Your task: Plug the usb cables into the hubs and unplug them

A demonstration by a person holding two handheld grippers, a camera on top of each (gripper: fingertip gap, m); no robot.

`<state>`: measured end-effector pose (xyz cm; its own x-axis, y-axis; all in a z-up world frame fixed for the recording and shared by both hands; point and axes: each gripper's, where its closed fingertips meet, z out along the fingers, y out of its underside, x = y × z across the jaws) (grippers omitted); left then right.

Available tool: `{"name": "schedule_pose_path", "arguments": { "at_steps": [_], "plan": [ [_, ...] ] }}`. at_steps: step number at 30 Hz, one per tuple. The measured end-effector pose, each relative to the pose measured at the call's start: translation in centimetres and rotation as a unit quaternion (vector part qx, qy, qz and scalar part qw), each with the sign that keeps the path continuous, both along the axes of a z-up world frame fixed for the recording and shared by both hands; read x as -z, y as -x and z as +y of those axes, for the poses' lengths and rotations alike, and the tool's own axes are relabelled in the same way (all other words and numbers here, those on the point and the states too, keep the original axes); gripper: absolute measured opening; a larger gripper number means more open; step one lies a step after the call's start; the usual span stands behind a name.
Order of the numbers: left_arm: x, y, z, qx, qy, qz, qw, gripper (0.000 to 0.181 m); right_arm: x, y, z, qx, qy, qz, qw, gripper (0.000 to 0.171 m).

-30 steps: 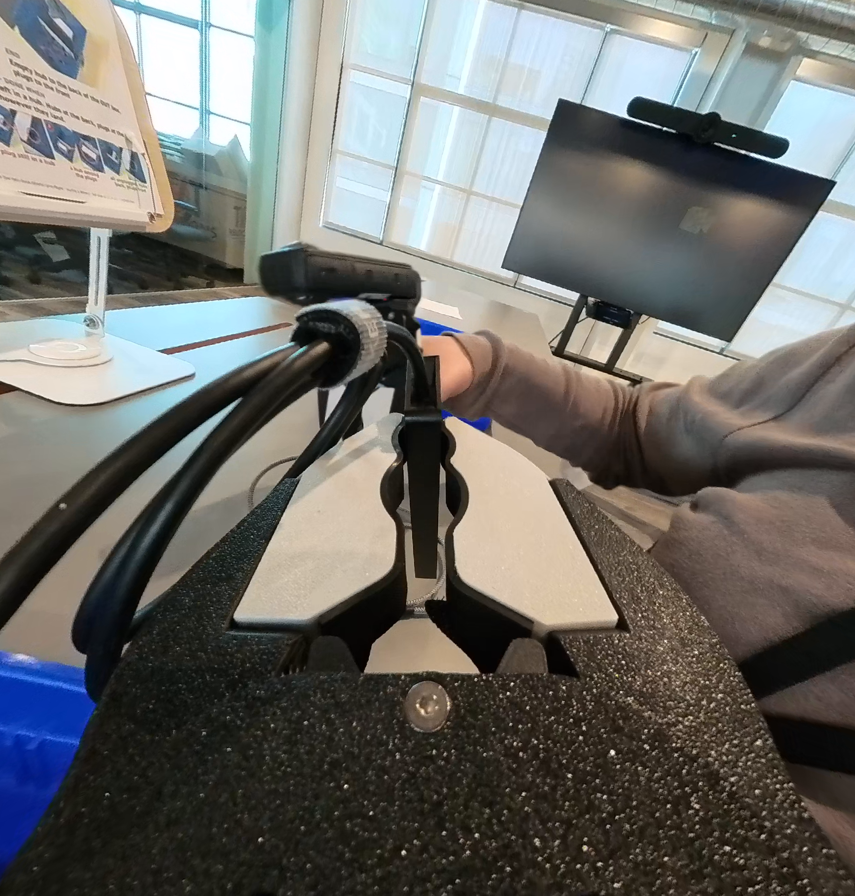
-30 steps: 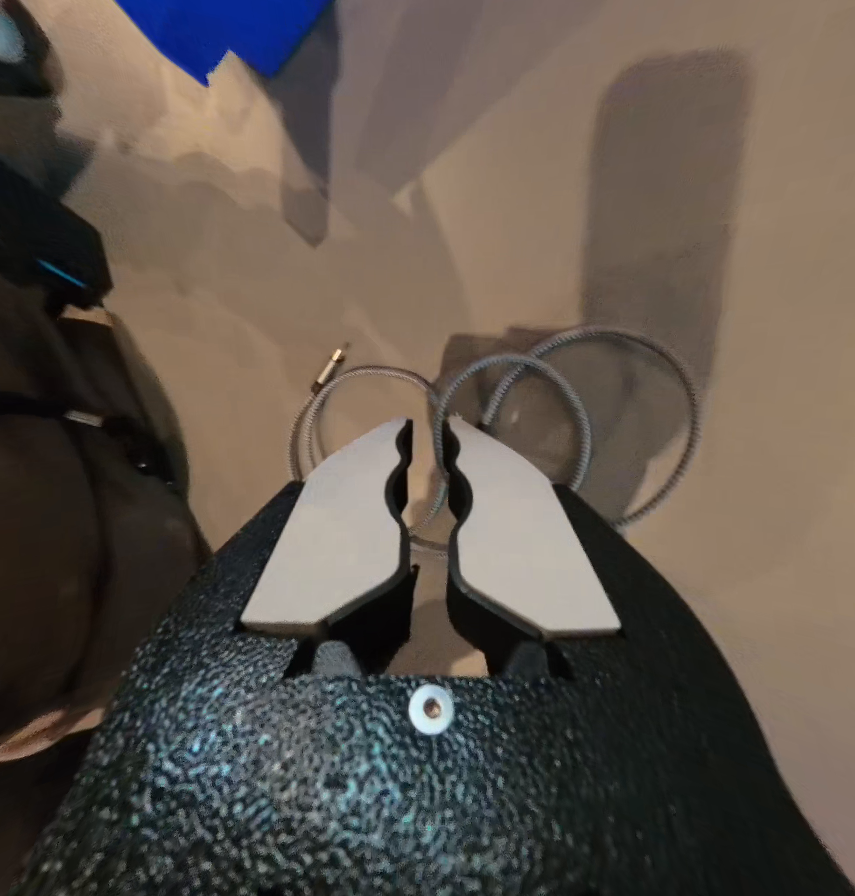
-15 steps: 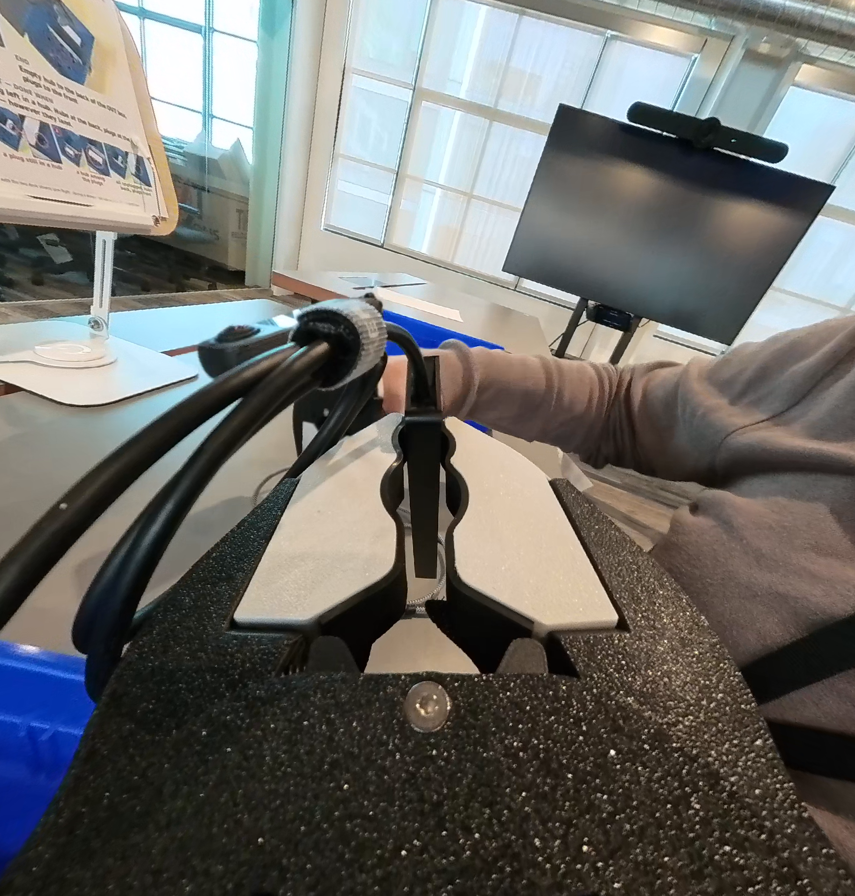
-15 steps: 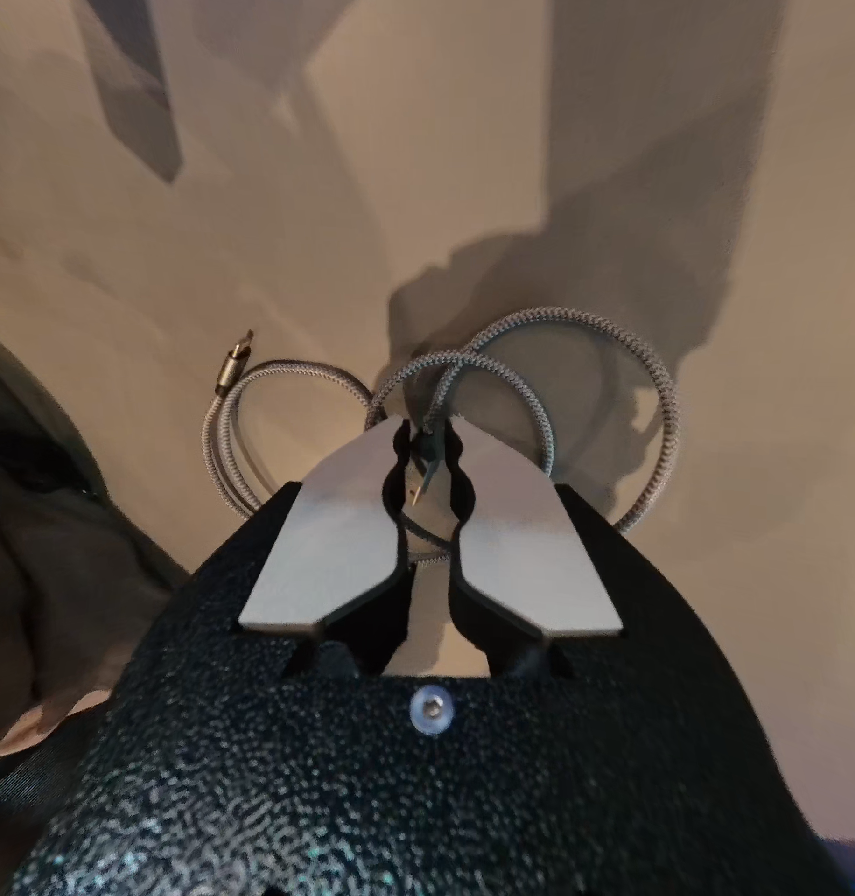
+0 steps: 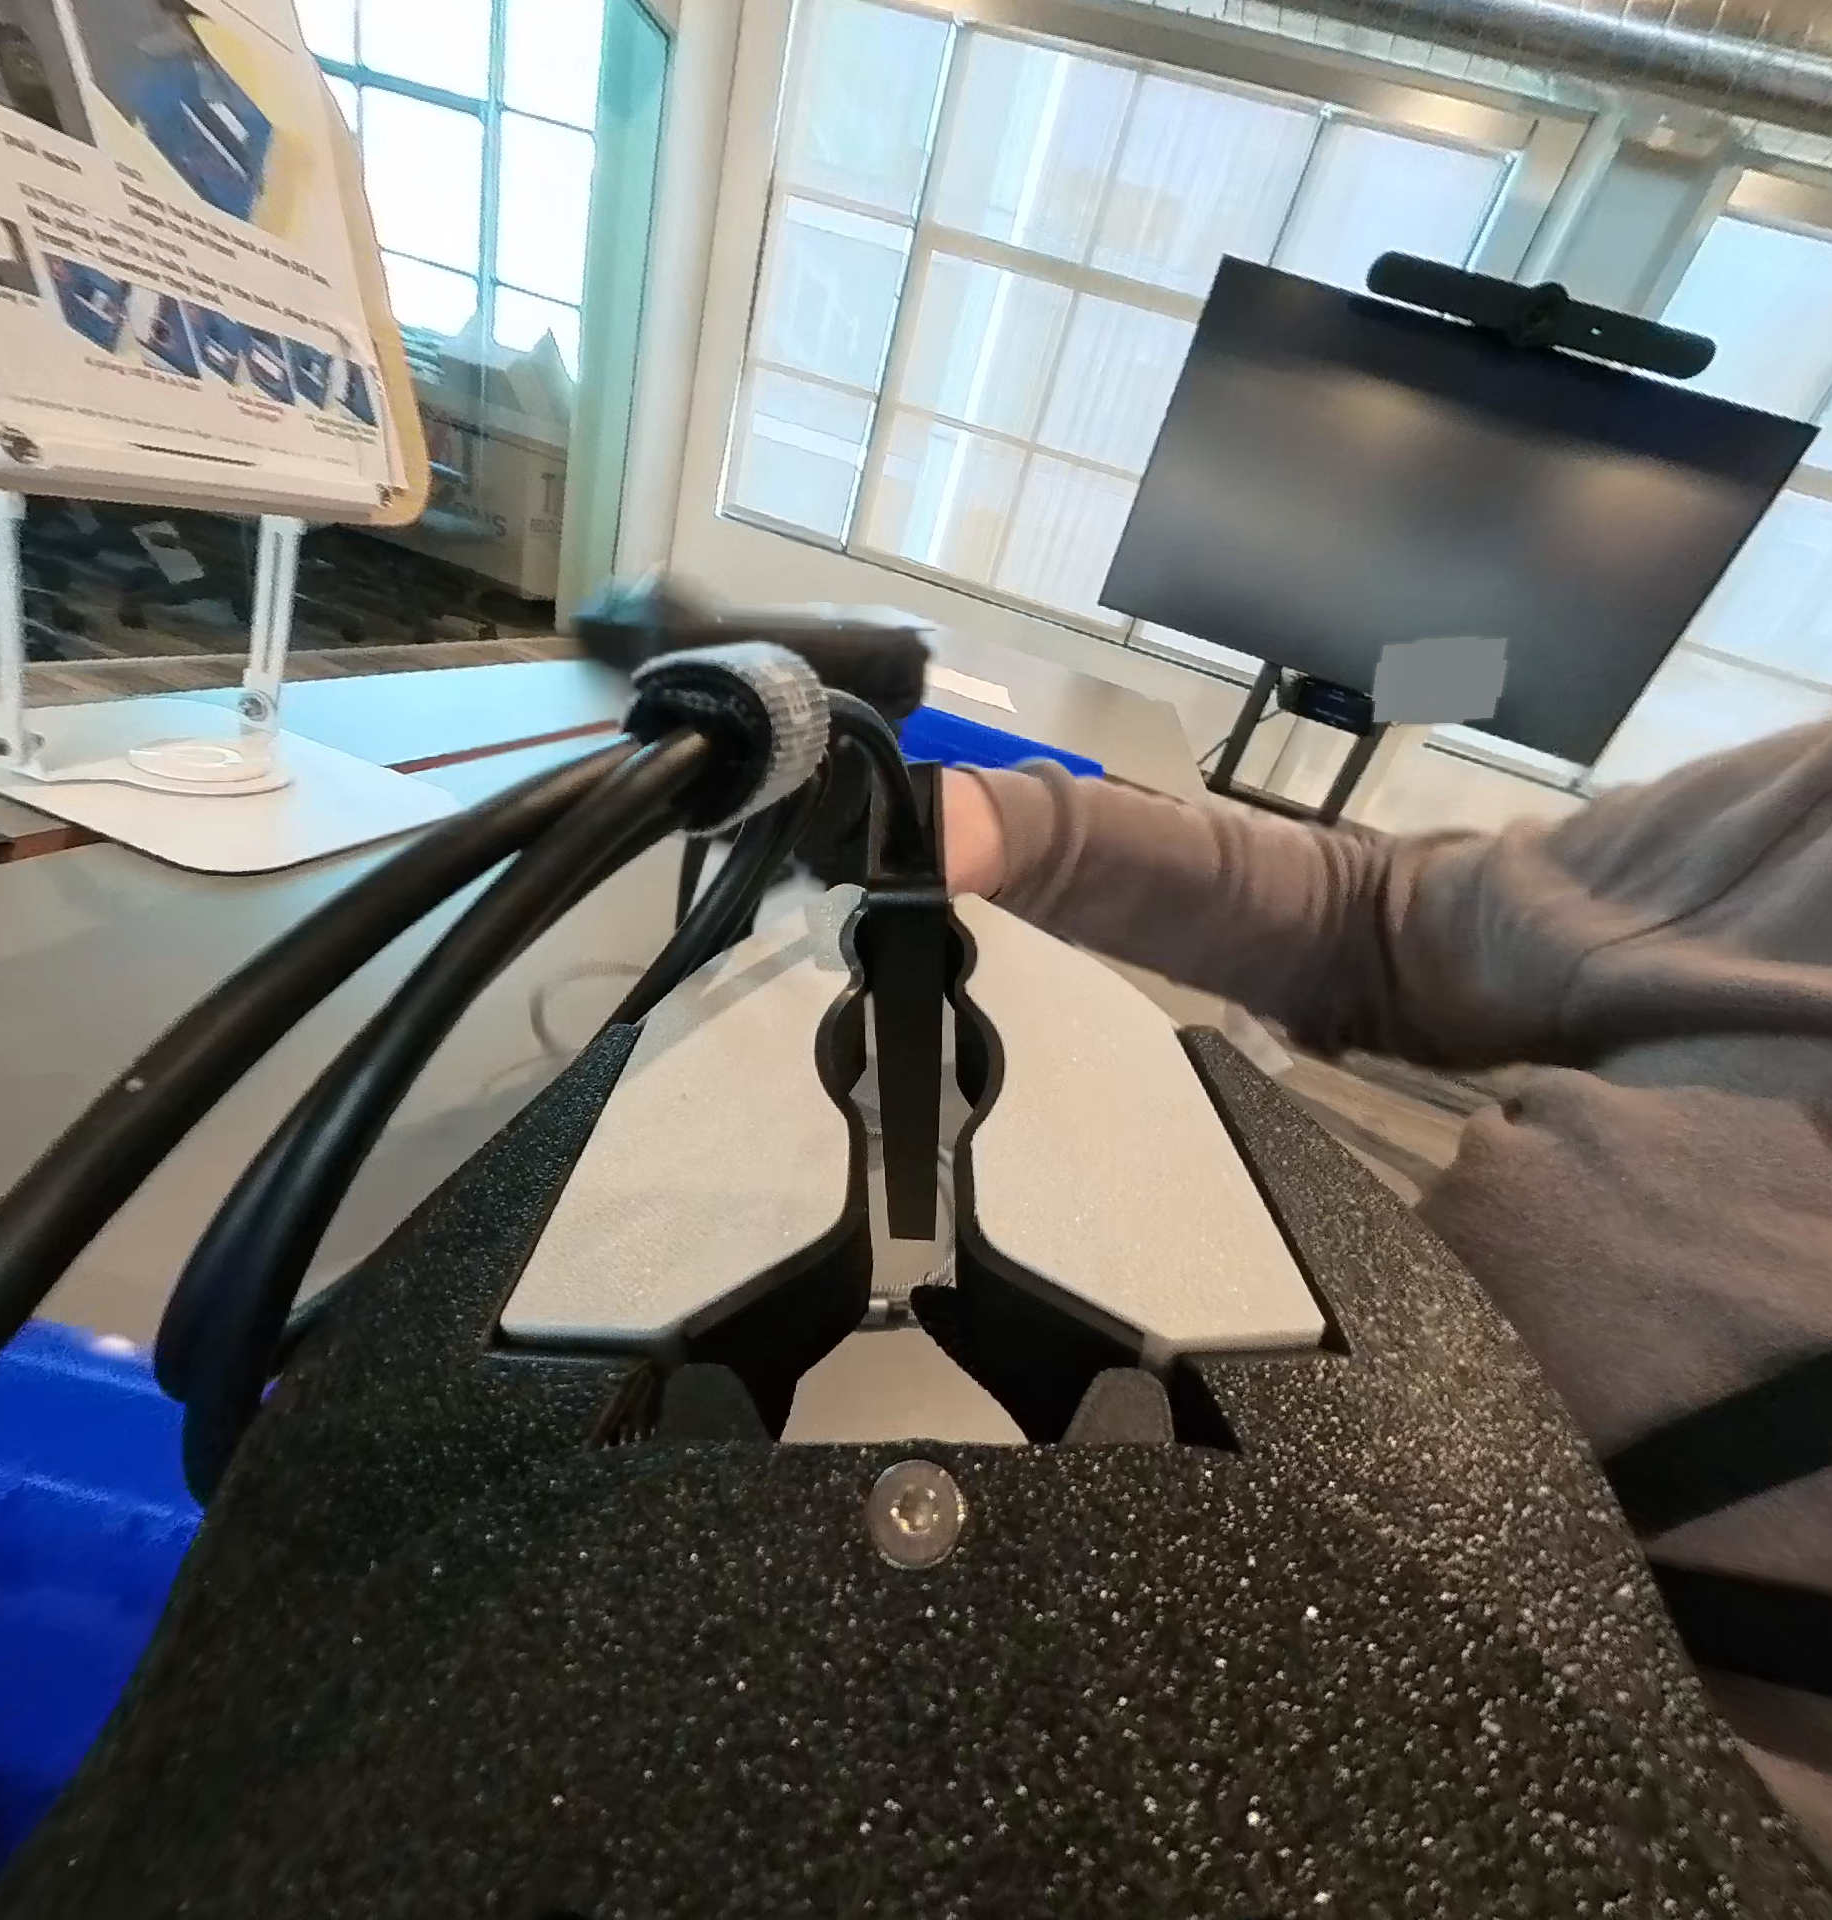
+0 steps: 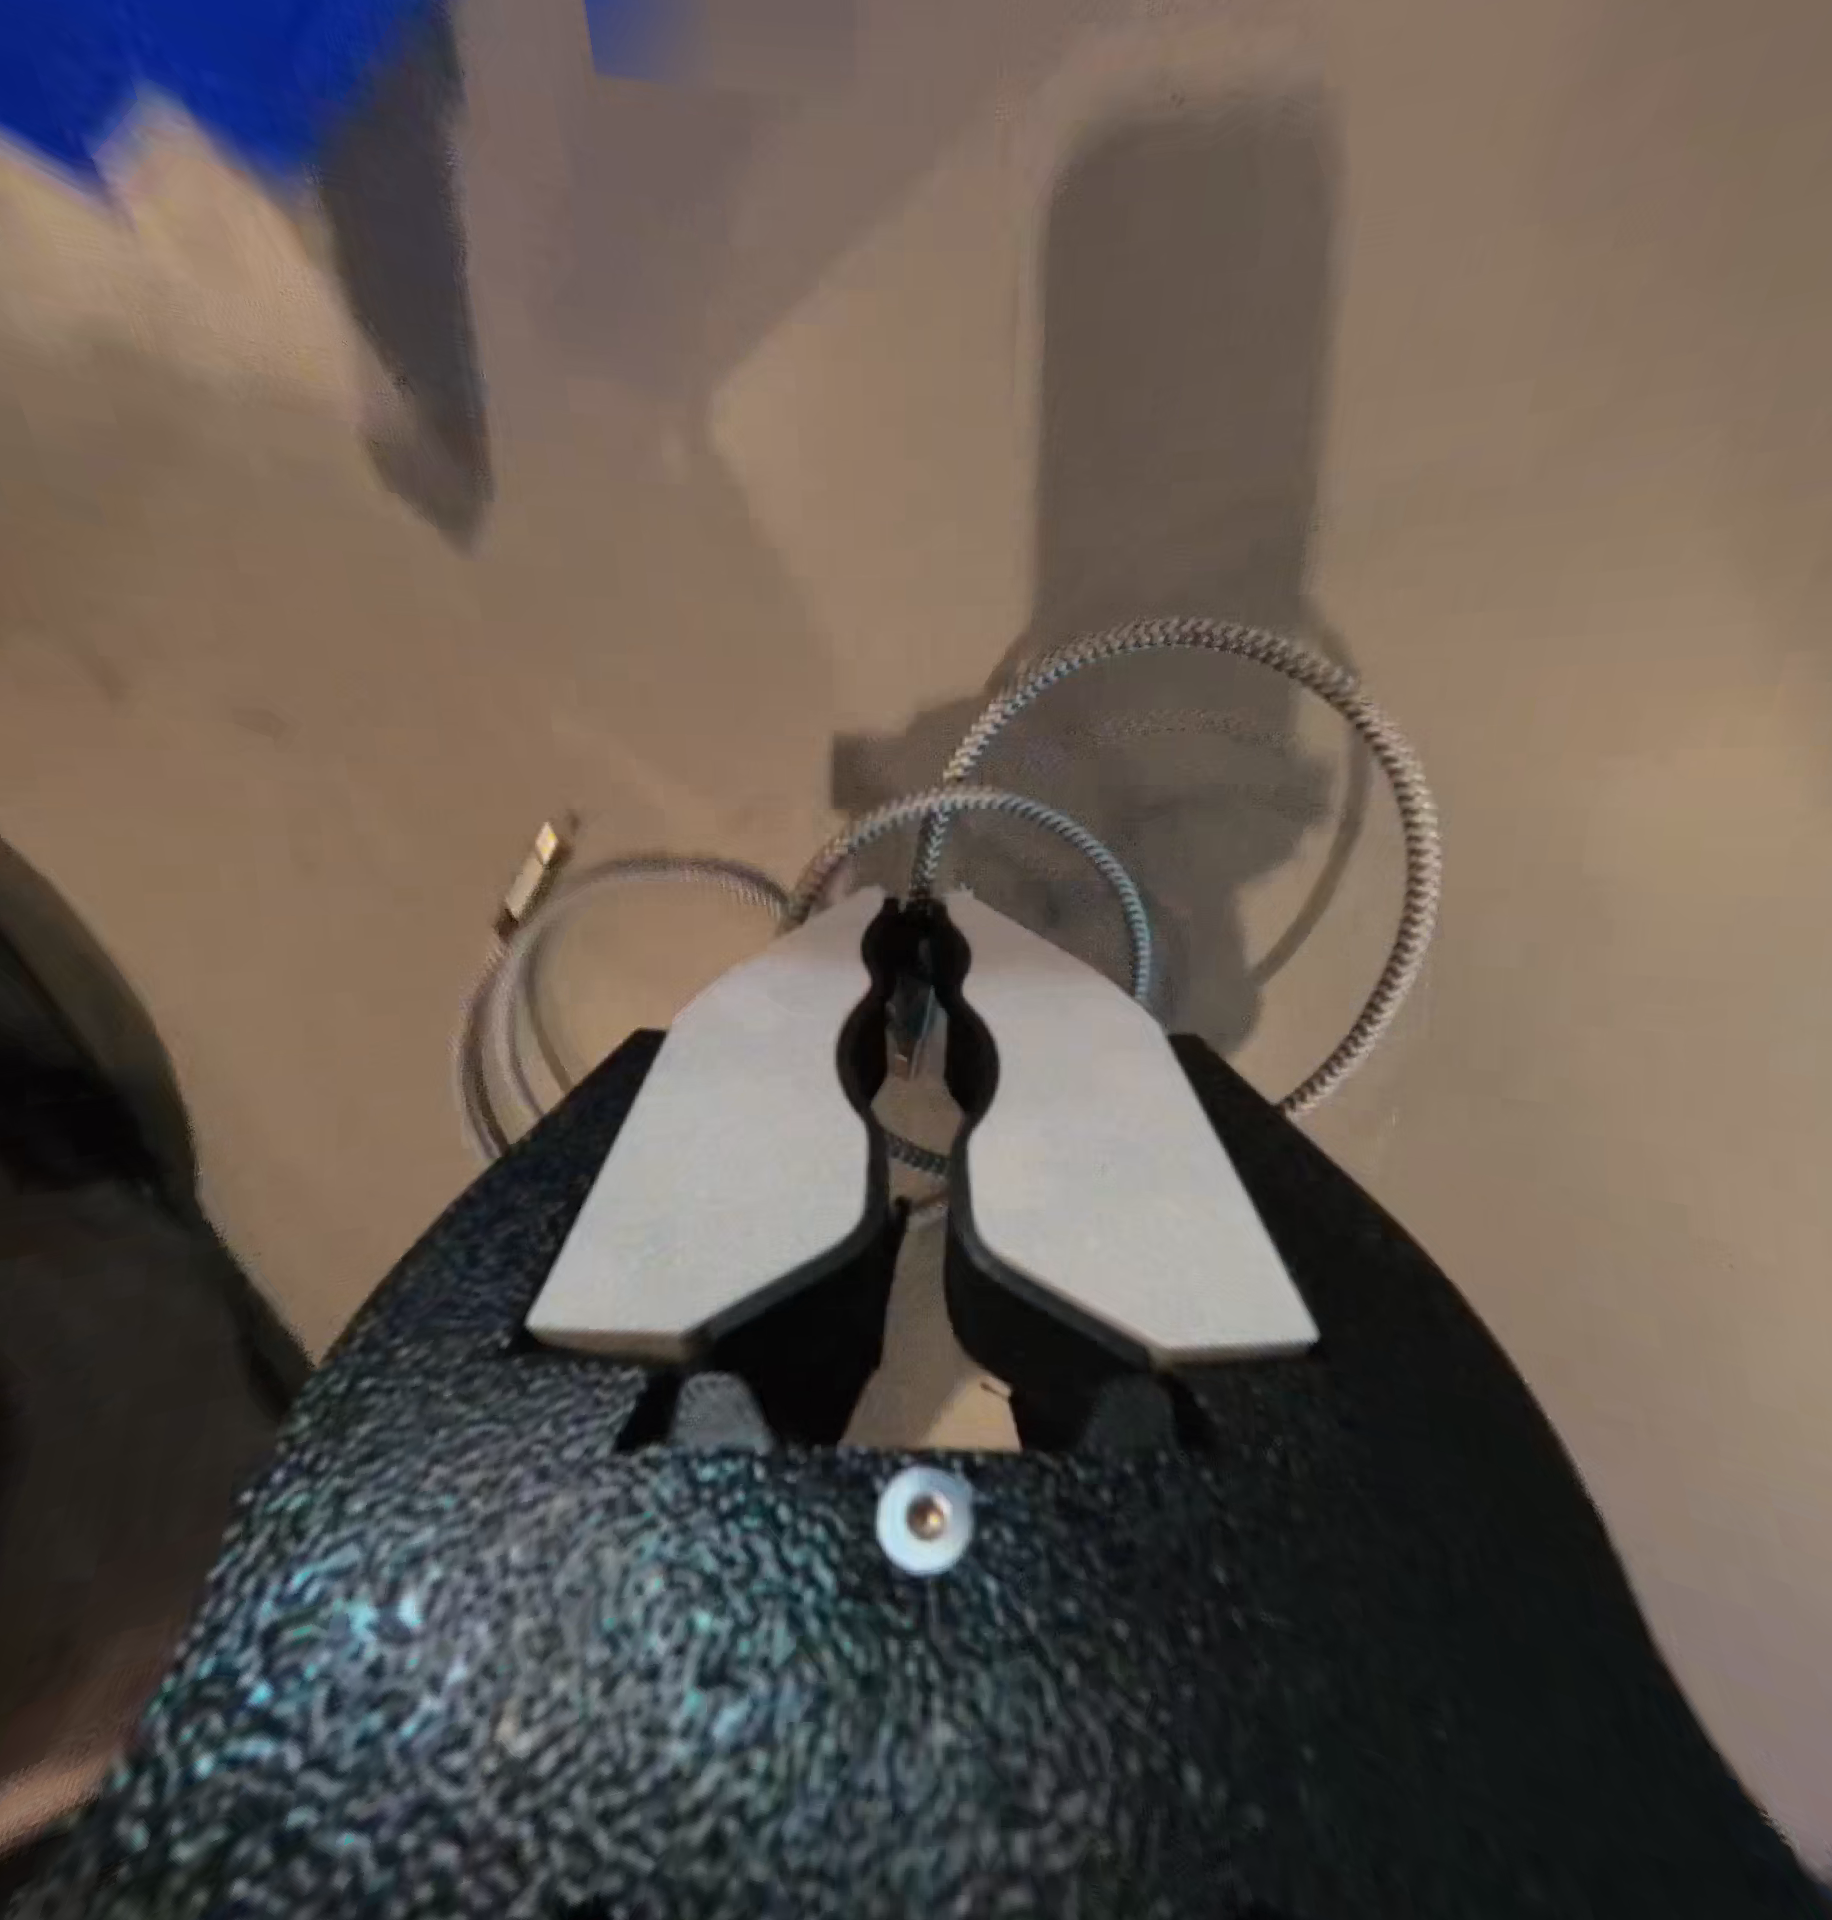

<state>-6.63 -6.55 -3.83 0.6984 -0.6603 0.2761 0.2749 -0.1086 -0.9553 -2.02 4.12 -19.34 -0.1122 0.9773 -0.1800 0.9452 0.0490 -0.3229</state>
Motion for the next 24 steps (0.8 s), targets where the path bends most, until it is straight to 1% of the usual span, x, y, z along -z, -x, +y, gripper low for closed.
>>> {"name": "schedule_pose_path", "arguments": {
  "at_steps": [2,3,5,7,8,10,12,13,14,18,23,24],
  "plan": [
    [-0.1,0.3,0.0,-0.006,-0.004,-0.005,1.000,0.011,-3.2,1.7,0.9,0.056,0.038,0.136,0.988,0.005],
    [-0.2,0.5,0.1,-0.009,-0.006,-0.009,1.000,0.011,-5.1,2.3,1.3,0.076,0.060,0.207,0.973,0.005],
    [-0.5,0.7,0.1,-0.015,-0.013,-0.020,1.000,0.012,-8.9,2.9,1.4,0.094,0.101,0.347,0.928,0.005],
    [-0.8,0.8,0.1,-0.018,-0.024,-0.029,0.999,0.012,-12.5,2.7,0.8,0.084,0.133,0.475,0.866,0.005],
    [-1.0,0.8,0.1,-0.018,-0.032,-0.034,0.999,0.011,-14.2,2.4,0.2,0.070,0.149,0.536,0.828,0.005],
    [-1.5,0.6,-0.1,-0.018,-0.054,-0.048,0.997,0.011,-17.4,1.4,-1.0,0.046,0.170,0.645,0.744,0.004],
    [-2.2,0.2,-0.3,-0.016,-0.082,-0.064,0.994,0.011,-19.2,0.5,-1.9,0.043,0.180,0.716,0.673,0.005],
    [-2.6,0.1,-0.5,-0.017,-0.099,-0.069,0.992,0.011,-19.8,0.4,-2.5,0.043,0.183,0.735,0.651,0.005],
    [-2.9,0.1,-0.6,-0.029,-0.121,-0.071,0.990,0.011,-20.1,0.5,-3.0,0.047,0.183,0.745,0.640,0.005],
    [-3.8,-0.1,-1.4,-0.089,-0.228,-0.016,0.970,0.011,-21.3,1.2,-5.2,0.064,0.191,0.745,0.636,0.005],
    [-5.3,-0.6,-3.2,-0.168,-0.349,0.084,0.918,0.011,-22.7,1.8,-8.1,0.072,0.205,0.737,0.640,0.005],
    [-5.6,-0.7,-3.5,-0.181,-0.366,0.098,0.907,0.011,-23.0,1.8,-8.6,0.070,0.204,0.742,0.635,0.005]
  ]
}}
